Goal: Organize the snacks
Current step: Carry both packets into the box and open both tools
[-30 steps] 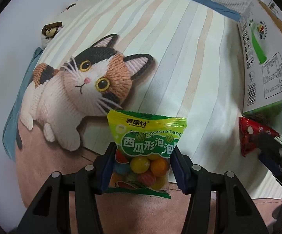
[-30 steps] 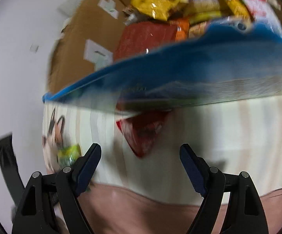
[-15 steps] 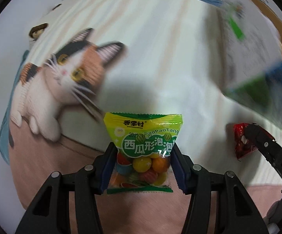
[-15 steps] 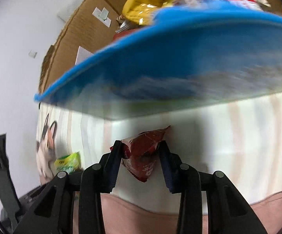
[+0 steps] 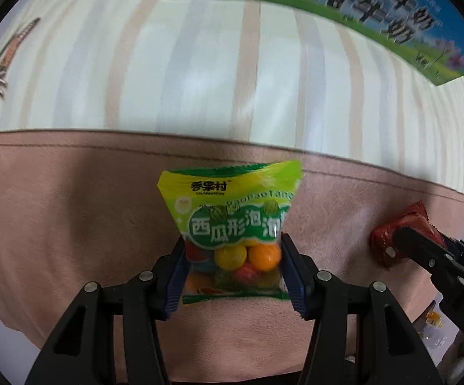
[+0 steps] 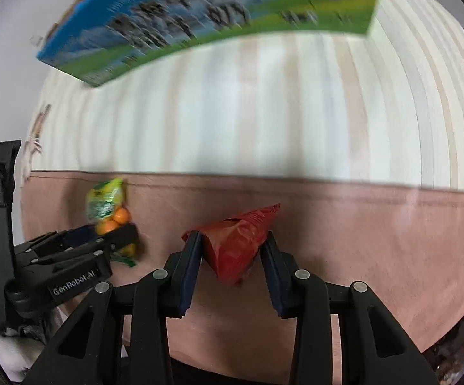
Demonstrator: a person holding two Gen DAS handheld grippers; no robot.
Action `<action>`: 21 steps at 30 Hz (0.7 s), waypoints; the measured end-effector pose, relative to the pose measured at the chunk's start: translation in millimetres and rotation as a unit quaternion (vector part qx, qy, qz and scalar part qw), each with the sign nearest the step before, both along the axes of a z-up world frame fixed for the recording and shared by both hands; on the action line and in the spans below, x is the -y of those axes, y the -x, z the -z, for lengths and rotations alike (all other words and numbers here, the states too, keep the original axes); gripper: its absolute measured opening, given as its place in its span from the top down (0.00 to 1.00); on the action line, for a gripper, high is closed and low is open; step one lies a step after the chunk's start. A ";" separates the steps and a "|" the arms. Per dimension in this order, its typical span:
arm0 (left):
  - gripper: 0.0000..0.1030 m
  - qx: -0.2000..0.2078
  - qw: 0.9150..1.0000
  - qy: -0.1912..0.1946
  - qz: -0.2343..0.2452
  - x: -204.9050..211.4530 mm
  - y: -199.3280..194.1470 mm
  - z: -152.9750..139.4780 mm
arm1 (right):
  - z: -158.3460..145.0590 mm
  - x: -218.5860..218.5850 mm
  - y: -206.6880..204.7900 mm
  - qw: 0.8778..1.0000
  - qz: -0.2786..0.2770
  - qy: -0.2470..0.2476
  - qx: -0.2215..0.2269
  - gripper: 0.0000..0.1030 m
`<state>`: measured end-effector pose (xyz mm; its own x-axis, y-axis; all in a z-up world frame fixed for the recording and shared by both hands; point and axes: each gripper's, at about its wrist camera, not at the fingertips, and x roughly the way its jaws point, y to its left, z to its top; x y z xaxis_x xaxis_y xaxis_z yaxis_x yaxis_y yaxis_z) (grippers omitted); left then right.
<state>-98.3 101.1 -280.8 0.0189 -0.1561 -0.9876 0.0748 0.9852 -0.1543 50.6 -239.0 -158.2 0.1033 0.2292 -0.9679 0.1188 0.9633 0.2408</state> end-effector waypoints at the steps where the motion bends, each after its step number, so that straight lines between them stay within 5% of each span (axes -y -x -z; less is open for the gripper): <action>1: 0.50 0.002 1.000 -0.003 0.001 0.5 0.0 1.5 | 3.5 1.5 1.3 1.000 0.005 -0.003 0.002 0.61; 16: 0.38 -0.016 1.000 -0.005 -0.020 13.6 -14.5 23.3 | 34.1 -5.5 -13.3 0.999 0.038 -0.034 -0.017 0.58; 21: 0.17 -0.021 0.999 0.020 -0.036 13.2 -27.8 34.9 | 35.9 -2.4 -13.9 0.998 0.044 -0.043 -0.022 0.56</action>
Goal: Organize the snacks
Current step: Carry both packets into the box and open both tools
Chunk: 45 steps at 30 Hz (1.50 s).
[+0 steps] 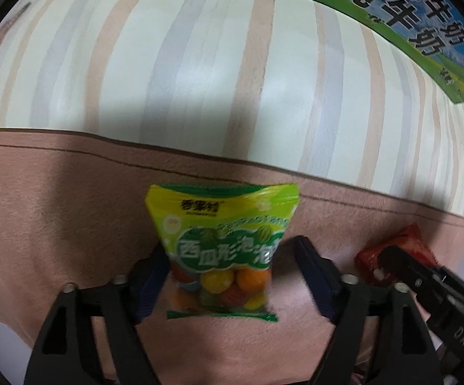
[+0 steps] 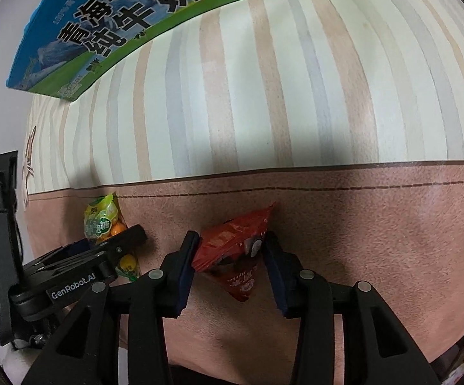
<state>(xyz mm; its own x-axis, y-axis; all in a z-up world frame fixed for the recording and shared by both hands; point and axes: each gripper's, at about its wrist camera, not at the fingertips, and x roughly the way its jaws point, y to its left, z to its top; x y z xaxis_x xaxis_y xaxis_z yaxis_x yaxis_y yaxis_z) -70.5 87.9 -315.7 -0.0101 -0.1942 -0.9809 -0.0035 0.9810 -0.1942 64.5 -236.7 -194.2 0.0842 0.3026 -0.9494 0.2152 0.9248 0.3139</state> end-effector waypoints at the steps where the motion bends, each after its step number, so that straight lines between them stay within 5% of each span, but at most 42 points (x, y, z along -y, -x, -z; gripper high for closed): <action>1: 0.15 0.000 1.000 0.002 -0.003 -0.1 -2.1 3.4 | -0.6 0.8 0.4 1.000 0.001 -0.002 0.000 0.56; 4: 0.00 -0.002 1.000 0.019 -0.009 3.2 -6.3 10.4 | -2.3 2.5 1.6 1.000 0.002 -0.009 0.002 0.56; 15: 0.00 -0.021 0.999 0.022 -0.029 6.5 -25.3 29.6 | -18.1 27.7 12.4 1.000 0.014 -0.017 0.004 0.56; 18: 0.18 0.014 0.999 -0.003 -0.041 2.3 -26.1 15.3 | -18.5 28.0 14.6 1.000 0.014 -0.018 0.007 0.56; 22: 0.37 0.064 0.996 -0.061 0.009 16.7 -22.1 2.2 | -14.3 23.1 14.2 1.000 0.016 -0.015 0.006 0.56; 32: 0.48 0.090 0.989 -0.117 0.030 43.0 -13.0 -12.2 | -15.5 -1.2 16.3 0.999 -0.028 0.030 0.035 0.64; 45: 0.52 0.183 0.976 -0.100 0.059 65.3 8.0 -112.4 | -114.1 1.9 15.1 0.986 -0.051 0.048 0.150 0.64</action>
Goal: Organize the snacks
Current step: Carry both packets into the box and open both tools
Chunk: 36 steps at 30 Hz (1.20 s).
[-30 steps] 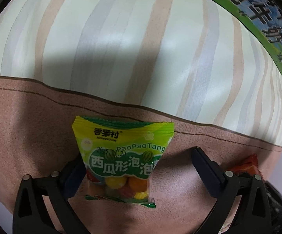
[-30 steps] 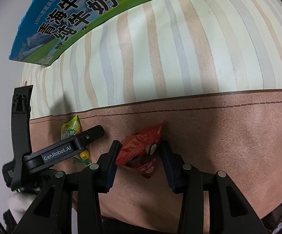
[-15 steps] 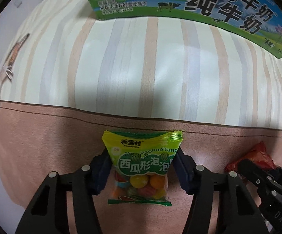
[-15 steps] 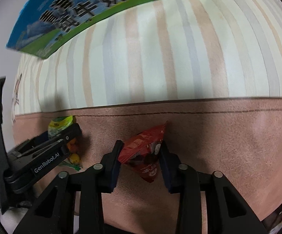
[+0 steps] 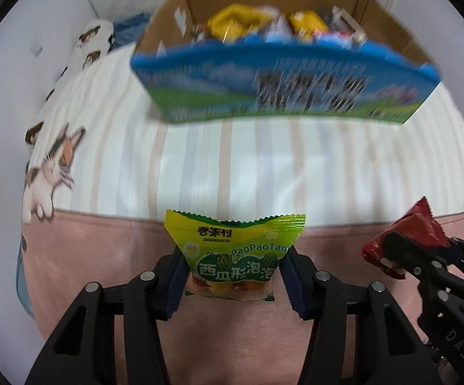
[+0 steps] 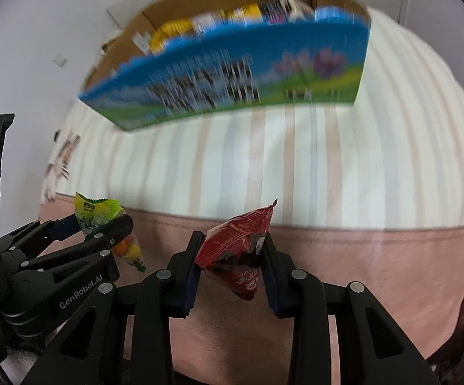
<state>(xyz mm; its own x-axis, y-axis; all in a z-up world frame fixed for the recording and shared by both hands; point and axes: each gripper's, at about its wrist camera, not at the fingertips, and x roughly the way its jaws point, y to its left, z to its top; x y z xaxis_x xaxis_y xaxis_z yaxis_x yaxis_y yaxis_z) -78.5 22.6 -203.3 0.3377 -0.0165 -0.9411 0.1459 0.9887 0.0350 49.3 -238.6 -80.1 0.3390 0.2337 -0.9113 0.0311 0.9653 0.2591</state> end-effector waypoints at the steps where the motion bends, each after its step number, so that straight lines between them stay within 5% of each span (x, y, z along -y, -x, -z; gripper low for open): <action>1: 0.52 0.004 1.000 0.006 0.003 -2.2 -0.8 -10.1 | -6.8 0.9 -1.3 1.000 -0.001 -0.002 0.004 0.64; 11: 0.52 0.025 0.998 0.065 0.003 -16.4 -29.9 -87.9 | -65.2 7.5 -35.8 0.998 0.004 -0.028 0.053 0.65; 20: 0.52 0.018 0.996 0.079 0.024 -8.2 -122.1 -124.7 | -96.0 19.3 -110.6 0.996 0.008 -0.051 0.073 0.65; 27: 0.51 -0.070 0.993 0.094 0.033 10.5 -207.7 -86.3 | -77.3 27.3 -185.3 0.998 0.008 -0.036 0.042 0.64; 33: 0.50 -0.147 0.983 0.095 0.048 28.2 -250.3 -33.7 | -24.8 33.7 -228.9 0.998 0.003 -0.018 -0.067 0.61; 36: 0.45 -0.154 0.985 0.073 0.041 31.3 -254.6 -20.1 | -12.4 39.1 -239.4 0.995 0.012 0.001 -0.096 0.26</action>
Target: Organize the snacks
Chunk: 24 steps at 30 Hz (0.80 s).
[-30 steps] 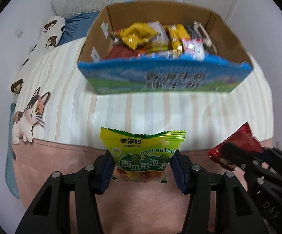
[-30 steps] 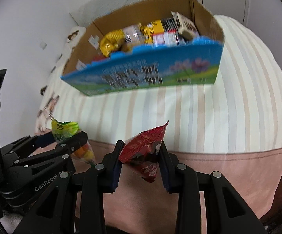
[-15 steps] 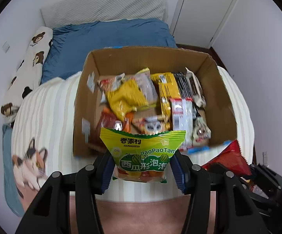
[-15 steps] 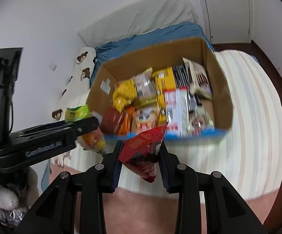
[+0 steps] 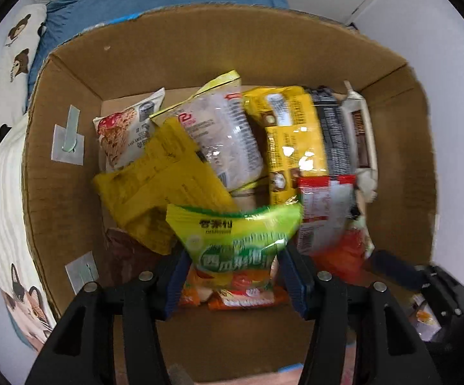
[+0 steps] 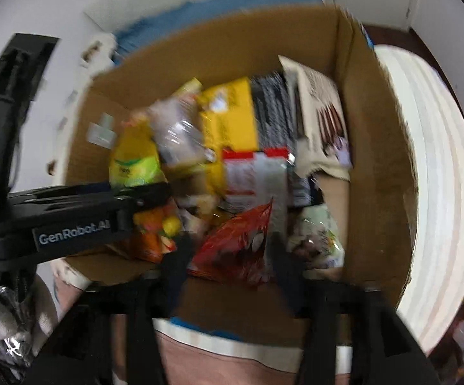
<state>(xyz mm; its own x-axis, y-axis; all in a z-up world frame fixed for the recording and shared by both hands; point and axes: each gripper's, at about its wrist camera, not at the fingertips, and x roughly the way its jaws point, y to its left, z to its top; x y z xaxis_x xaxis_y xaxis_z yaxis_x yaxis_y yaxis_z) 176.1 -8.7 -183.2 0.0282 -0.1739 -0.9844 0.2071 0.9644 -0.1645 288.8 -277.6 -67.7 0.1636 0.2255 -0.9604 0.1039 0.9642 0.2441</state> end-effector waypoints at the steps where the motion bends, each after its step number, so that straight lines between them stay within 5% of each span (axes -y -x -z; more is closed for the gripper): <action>1: 0.33 0.001 1.000 -0.003 -0.001 0.2 -0.3 1.4 | 0.5 0.4 -1.9 1.000 -0.004 0.008 -0.001 0.18; 3: 0.19 0.001 1.000 -0.001 -0.008 -0.9 -0.9 2.2 | 1.2 2.4 -4.4 1.000 -0.004 0.018 -0.005 0.16; 5: 0.18 0.005 1.000 0.001 -0.012 -2.2 -1.0 1.2 | 3.9 3.8 -6.9 1.000 -0.006 0.027 -0.014 0.07; 15: 0.18 0.027 0.999 -0.029 -0.018 -10.9 8.9 -11.2 | 9.6 12.6 -11.8 0.999 0.005 0.036 -0.020 0.07; 24: 0.18 0.045 0.998 -0.018 -0.025 -24.3 33.5 -27.6 | -9.8 10.9 5.4 0.999 0.014 0.039 0.006 0.07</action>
<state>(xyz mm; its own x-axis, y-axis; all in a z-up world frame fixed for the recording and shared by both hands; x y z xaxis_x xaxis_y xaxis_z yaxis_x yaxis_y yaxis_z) 142.6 15.7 -155.6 0.1253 -0.1343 -0.9830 0.1702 0.9790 -0.1121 283.3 -288.5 -58.0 0.1802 0.1446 -0.9729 0.1279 0.9773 0.1690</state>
